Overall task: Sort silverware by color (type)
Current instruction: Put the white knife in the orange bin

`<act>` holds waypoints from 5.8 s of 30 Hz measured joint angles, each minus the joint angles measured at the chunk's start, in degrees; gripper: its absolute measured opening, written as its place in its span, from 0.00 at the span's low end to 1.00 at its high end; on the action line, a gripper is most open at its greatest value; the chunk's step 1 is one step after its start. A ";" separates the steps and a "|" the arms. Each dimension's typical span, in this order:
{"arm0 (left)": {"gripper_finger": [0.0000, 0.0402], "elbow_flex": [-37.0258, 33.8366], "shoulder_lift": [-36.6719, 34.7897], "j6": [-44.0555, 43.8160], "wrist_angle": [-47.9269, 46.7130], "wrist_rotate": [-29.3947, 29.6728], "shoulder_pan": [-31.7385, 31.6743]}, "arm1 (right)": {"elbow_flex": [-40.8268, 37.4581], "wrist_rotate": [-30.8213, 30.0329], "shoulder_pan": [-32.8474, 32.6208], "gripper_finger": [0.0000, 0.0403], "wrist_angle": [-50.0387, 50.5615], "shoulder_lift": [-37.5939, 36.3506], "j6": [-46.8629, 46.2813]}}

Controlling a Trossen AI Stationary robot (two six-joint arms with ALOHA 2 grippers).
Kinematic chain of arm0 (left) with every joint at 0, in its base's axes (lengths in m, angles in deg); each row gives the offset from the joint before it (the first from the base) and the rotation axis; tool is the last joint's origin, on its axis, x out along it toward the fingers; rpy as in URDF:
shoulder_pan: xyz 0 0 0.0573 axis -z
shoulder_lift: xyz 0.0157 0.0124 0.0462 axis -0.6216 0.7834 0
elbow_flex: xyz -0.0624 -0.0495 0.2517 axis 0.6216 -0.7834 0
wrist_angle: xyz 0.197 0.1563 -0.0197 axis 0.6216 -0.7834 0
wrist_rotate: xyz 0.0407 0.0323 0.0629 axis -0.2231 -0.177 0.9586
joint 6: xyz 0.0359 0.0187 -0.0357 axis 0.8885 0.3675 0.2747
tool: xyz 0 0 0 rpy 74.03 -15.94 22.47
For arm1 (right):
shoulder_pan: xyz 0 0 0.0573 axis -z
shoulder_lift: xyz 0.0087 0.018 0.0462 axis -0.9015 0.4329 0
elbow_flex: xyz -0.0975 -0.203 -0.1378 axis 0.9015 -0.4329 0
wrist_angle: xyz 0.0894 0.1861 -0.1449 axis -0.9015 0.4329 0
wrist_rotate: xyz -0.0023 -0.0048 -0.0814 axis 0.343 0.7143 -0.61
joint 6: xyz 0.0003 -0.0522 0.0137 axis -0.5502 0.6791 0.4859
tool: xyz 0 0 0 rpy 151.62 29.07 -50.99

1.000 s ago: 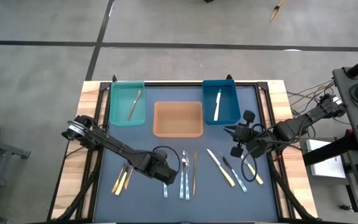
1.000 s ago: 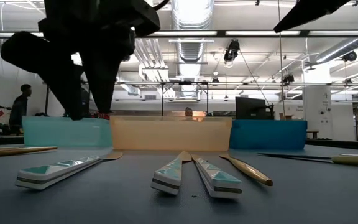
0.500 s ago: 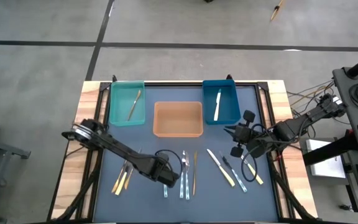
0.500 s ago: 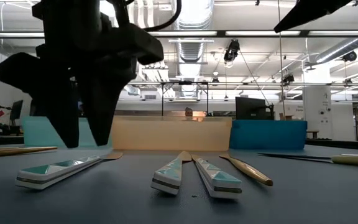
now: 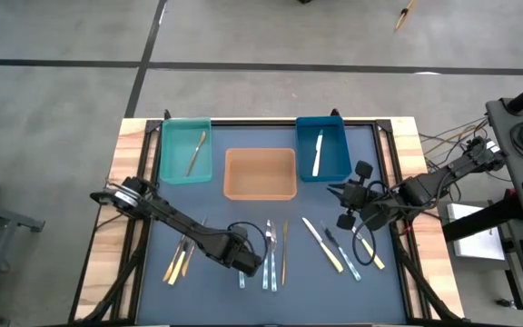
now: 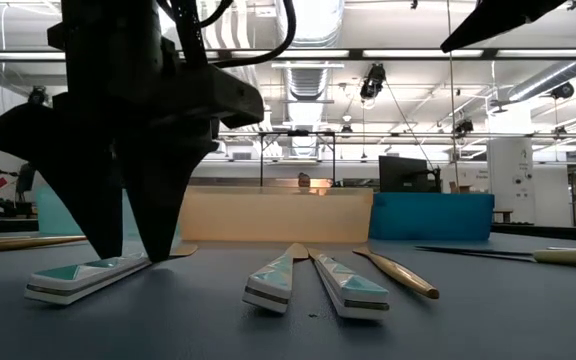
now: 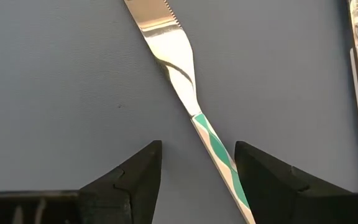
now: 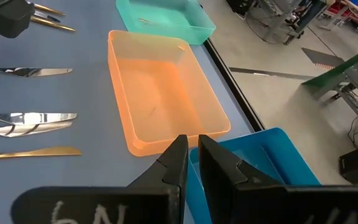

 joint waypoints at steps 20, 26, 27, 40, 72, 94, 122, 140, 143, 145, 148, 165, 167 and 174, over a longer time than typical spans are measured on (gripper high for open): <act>0.43 -1.03 0.10 -1.31 0.17 0.04 0.09 | 0.00 0.00 0.00 0.08 0.11 0.00 0.06; 0.36 -1.06 0.16 -0.69 -1.12 -0.56 0.13 | 0.00 0.00 0.00 0.08 0.11 0.00 0.07; 0.34 -1.07 0.16 -0.39 -1.24 -0.69 0.13 | 0.00 0.00 0.00 0.08 0.11 0.00 0.07; 0.12 -1.83 0.14 -0.35 -1.96 -1.01 0.15 | 0.00 0.02 0.00 0.08 0.15 0.00 0.07; 0.01 11.10 -8.53 40.40 -19.49 10.31 -1.87 | -0.79 0.03 0.07 0.08 -1.64 0.00 0.57; 0.01 13.26 -13.16 105.46 -22.46 26.77 -15.74 | -1.64 3.47 0.42 0.08 -15.12 7.79 3.37; 0.01 12.92 -7.69 119.75 7.39 -6.06 -44.53 | -14.20 -8.10 0.76 0.08 -20.19 -9.82 6.94; 0.01 9.05 -4.40 115.23 9.18 -7.17 -46.47 | -17.49 -7.45 0.76 0.08 -22.80 -16.31 8.69; 0.01 8.73 -4.40 115.34 9.16 -7.17 -46.73 | -17.49 -7.43 0.76 0.08 -22.80 -16.28 9.01; 0.01 8.34 -4.40 115.36 9.33 -7.18 -46.89 | -17.49 -7.43 0.76 0.08 -22.84 -16.31 9.03; 0.01 7.35 -4.40 115.36 9.36 -7.17 -47.02 | -17.49 -7.43 0.76 0.08 -22.84 -16.28 9.05; 0.01 1.34 -4.43 115.23 9.04 -6.60 -48.34 | -17.49 -7.41 0.76 0.08 -23.45 -16.31 10.72; 0.01 1.66 -4.43 115.56 9.19 -6.60 -48.58 | -17.49 -7.39 0.76 0.08 -24.83 -16.31 11.74; 0.01 2.27 -4.51 115.71 9.39 -6.56 -49.40 | -17.49 -7.19 0.76 0.08 -27.40 -16.31 14.09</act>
